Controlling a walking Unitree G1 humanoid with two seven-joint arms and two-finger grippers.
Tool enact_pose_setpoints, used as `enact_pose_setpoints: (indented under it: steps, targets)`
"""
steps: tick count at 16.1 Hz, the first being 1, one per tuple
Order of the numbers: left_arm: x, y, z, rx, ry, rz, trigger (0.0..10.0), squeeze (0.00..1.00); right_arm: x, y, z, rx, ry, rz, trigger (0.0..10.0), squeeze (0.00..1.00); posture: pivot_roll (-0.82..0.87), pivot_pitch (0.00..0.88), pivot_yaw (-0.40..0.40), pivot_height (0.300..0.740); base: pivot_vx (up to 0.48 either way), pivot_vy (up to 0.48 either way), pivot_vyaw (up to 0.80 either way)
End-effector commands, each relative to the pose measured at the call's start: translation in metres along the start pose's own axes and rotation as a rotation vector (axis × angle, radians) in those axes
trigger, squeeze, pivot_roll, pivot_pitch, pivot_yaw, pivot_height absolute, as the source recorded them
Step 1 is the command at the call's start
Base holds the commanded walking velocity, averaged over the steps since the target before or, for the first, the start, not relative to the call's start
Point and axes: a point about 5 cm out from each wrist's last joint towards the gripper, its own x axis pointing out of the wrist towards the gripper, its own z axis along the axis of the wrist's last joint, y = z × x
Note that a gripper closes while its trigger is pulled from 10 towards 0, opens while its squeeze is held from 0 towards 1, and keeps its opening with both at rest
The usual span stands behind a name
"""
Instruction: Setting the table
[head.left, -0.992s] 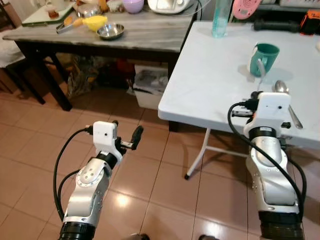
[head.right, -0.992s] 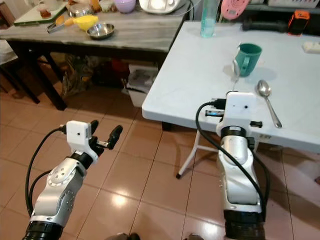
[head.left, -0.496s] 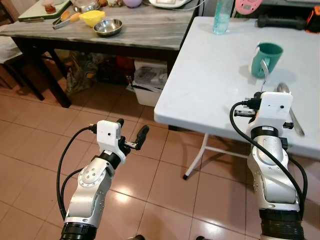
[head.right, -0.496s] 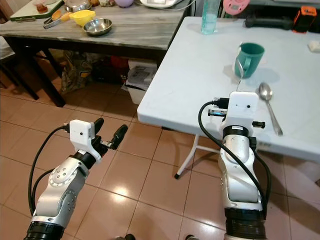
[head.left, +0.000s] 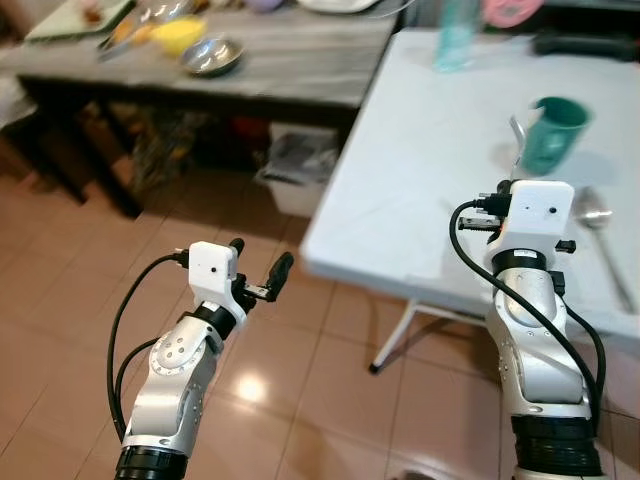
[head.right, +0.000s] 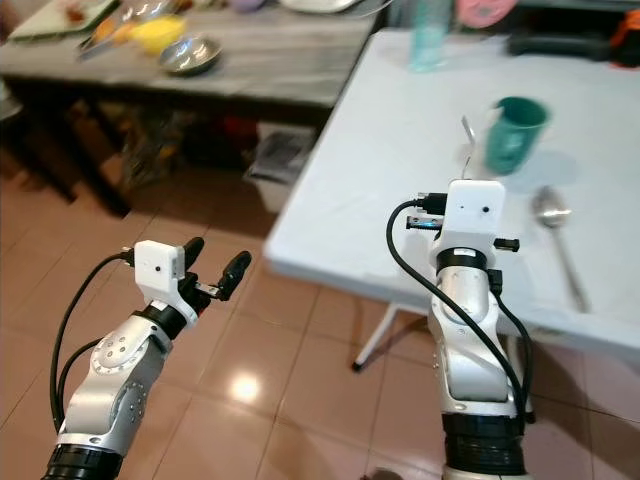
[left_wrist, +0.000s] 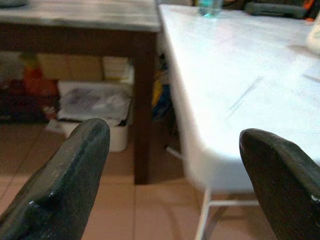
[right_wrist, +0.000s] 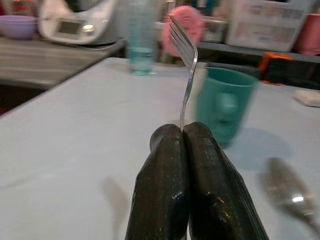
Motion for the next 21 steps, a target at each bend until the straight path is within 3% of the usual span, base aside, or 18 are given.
enact_pose_setpoints:
  steps: [1, 6, 9, 17, 19, 20, 21]
  targets:
    - [-0.001, -0.003, 0.0, 0.005, 0.0, -0.025, 10.0, 0.0, 0.0, -0.002, -0.002, -0.005, 0.012, -0.022, 10.0, 0.0, -0.03, 0.135, 0.092, 0.74, 0.39, 0.0, 0.0]
    - [-0.001, -0.006, -0.002, 0.0, 0.007, -0.037, 10.0, 0.0, 0.001, -0.002, -0.004, -0.011, 0.021, -0.027, 10.0, 0.0, -0.04, 0.134, 0.087, 0.74, 0.378, 0.0, 0.0]
    - [-0.002, -0.009, -0.003, -0.031, 0.004, -0.061, 10.0, 0.0, 0.002, -0.001, -0.004, -0.012, 0.023, -0.024, 10.0, 0.0, -0.04, 0.134, 0.084, 0.74, 0.0, 0.0, 0.0]
    - [-0.007, -0.019, -0.007, -0.004, 0.049, -0.156, 10.0, 0.0, 0.0, 0.009, -0.009, 0.032, 0.06, 0.015, 10.0, 0.0, -0.03, 0.142, 0.086, 0.74, 0.0, 0.0, -0.4]
    - [-0.01, -0.026, -0.007, -0.011, 0.071, -0.253, 10.0, 0.0, -0.001, 0.019, -0.014, 0.183, 0.122, 0.055, 10.0, 0.0, -0.03, 0.143, 0.09, 0.74, 0.0, 0.0, 0.0]
    - [-0.011, -0.026, -0.007, -0.01, 0.073, -0.264, 10.0, 0.0, -0.001, 0.021, -0.014, 0.203, 0.131, 0.066, 10.0, 0.0, -0.03, 0.143, 0.09, 0.74, 0.0, 0.0, 0.0]
    - [-0.013, -0.029, -0.005, -0.008, 0.076, -0.308, 10.0, 0.0, -0.001, 0.033, -0.015, 0.284, 0.16, 0.132, 10.0, 0.0, -0.03, 0.146, 0.094, 0.74, 0.0, 0.0, 0.0]
